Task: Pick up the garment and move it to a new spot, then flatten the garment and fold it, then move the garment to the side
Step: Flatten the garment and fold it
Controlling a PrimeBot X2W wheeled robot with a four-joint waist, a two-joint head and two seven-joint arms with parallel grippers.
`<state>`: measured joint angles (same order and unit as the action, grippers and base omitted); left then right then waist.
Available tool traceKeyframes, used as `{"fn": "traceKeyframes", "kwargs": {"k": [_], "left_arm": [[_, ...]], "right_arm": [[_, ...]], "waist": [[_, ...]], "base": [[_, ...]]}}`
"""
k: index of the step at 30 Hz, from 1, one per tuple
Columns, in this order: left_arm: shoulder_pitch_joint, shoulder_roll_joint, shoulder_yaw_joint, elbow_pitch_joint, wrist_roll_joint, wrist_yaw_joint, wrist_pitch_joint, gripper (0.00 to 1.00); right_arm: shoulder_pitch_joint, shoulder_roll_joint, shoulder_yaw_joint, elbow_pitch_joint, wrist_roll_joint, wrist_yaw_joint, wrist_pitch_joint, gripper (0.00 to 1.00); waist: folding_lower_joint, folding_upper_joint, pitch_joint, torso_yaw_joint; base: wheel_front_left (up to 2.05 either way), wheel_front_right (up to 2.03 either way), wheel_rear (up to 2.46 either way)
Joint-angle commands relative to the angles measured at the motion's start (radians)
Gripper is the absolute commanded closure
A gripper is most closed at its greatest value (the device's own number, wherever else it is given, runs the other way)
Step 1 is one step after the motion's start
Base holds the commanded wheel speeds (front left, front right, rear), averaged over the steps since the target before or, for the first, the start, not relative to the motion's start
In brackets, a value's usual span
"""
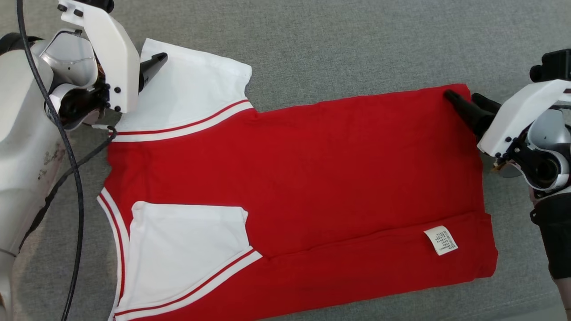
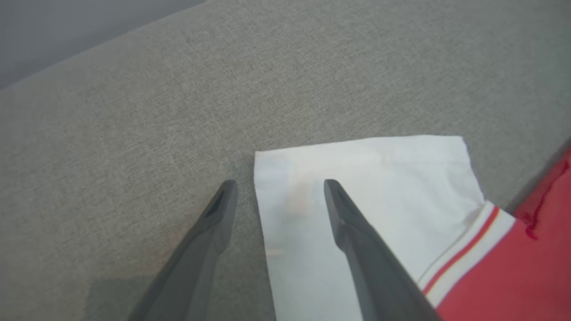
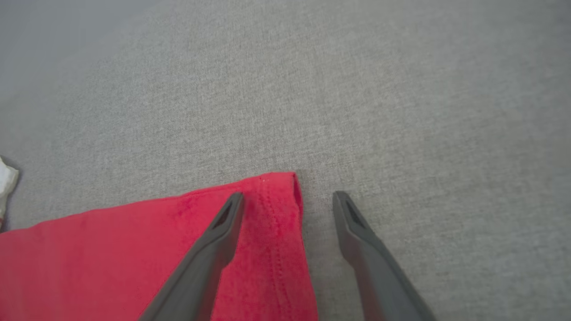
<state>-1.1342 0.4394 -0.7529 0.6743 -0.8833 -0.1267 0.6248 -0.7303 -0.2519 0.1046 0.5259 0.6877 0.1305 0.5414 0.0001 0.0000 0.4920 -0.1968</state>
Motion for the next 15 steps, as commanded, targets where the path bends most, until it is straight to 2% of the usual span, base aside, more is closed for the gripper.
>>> {"fn": "traceKeyframes", "kwargs": {"k": [1, 14, 15], "left_arm": [[-0.024, 0.006, -0.008, 0.015, 0.003, -0.005, 0.001, 0.0], [-0.095, 0.004, -0.098, 0.1, -0.034, -0.004, -0.019, 0.0], [-0.098, 0.004, -0.103, 0.104, -0.042, -0.004, -0.018, 0.12]], "right_arm": [[-0.015, 0.004, 0.014, 0.012, 0.014, 0.001, -0.01, 0.0], [-0.069, -0.001, 0.161, 0.102, 0.111, 0.001, -0.074, 0.0], [-0.072, -0.002, 0.17, 0.104, 0.118, 0.001, -0.076, 0.0]], "waist": [[-0.0001, 0.0, 0.017, -0.016], [-0.0001, 0.0, 0.044, -0.029], [-0.0001, 0.0, 0.043, -0.028]], "base": [[0.0, 0.0, 0.0], [0.0, 0.0, 0.0], [0.0, 0.0, 0.0]]}}
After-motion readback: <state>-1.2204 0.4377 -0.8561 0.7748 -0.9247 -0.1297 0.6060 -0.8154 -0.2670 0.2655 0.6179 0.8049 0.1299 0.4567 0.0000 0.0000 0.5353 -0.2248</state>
